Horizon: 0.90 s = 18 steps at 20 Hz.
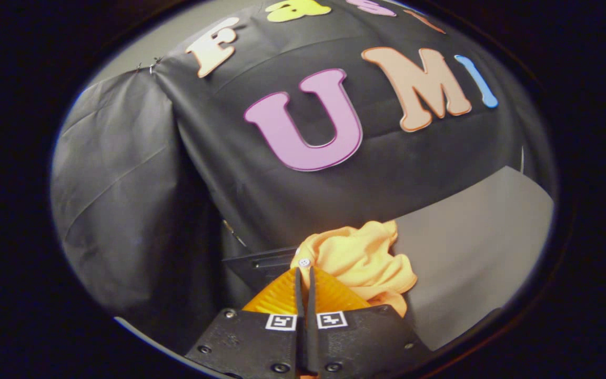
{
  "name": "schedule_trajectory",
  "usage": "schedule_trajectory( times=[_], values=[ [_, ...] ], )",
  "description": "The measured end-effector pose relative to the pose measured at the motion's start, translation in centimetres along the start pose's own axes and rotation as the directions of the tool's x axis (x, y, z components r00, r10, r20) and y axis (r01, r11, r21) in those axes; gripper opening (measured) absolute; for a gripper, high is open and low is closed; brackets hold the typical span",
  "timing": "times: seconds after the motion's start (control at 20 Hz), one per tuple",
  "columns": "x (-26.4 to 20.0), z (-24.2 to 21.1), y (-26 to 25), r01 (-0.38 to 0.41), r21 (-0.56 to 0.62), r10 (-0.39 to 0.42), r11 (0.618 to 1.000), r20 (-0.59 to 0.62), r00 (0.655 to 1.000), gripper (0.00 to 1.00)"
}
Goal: Put the clothes into the washing machine and then close the washing machine lid.
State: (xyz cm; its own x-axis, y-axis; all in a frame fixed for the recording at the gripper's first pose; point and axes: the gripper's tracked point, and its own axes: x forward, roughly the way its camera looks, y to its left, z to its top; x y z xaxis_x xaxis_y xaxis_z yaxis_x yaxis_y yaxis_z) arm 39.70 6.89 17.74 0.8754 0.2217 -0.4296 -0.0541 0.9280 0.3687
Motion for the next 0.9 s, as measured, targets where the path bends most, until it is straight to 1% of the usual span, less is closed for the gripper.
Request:
schedule_trajectory(
  times=[0.15, 0.3, 0.4, 0.55, 0.65, 0.8, 0.9],
  values=[
    [2.3, -2.6, 2.5, -0.032, -0.007, 0.031, 0.999, -0.054, 0.998, 0.00],
    [4.5, -4.6, 3.1, -0.034, -0.026, 0.032, 0.999, -0.084, 0.996, 0.00],
    [5.8, -6.0, 4.0, -0.051, -0.022, 0.048, 0.998, -0.111, 0.993, 0.00],
    [7.4, -7.2, 4.5, -0.034, -0.092, 0.023, 0.995, -0.118, 0.993, 0.00],
    [7.9, -7.4, 5.8, -0.044, -0.123, 0.030, 0.991, -0.109, 0.994, 0.00],
    [8.8, -8.7, 5.8, -0.039, -0.116, 0.025, 0.992, -0.117, 0.993, 0.01],
    [9.2, -9.4, 5.6, -0.023, -0.105, 0.010, 0.994, -0.124, 0.992, 0.05]
  ],
)
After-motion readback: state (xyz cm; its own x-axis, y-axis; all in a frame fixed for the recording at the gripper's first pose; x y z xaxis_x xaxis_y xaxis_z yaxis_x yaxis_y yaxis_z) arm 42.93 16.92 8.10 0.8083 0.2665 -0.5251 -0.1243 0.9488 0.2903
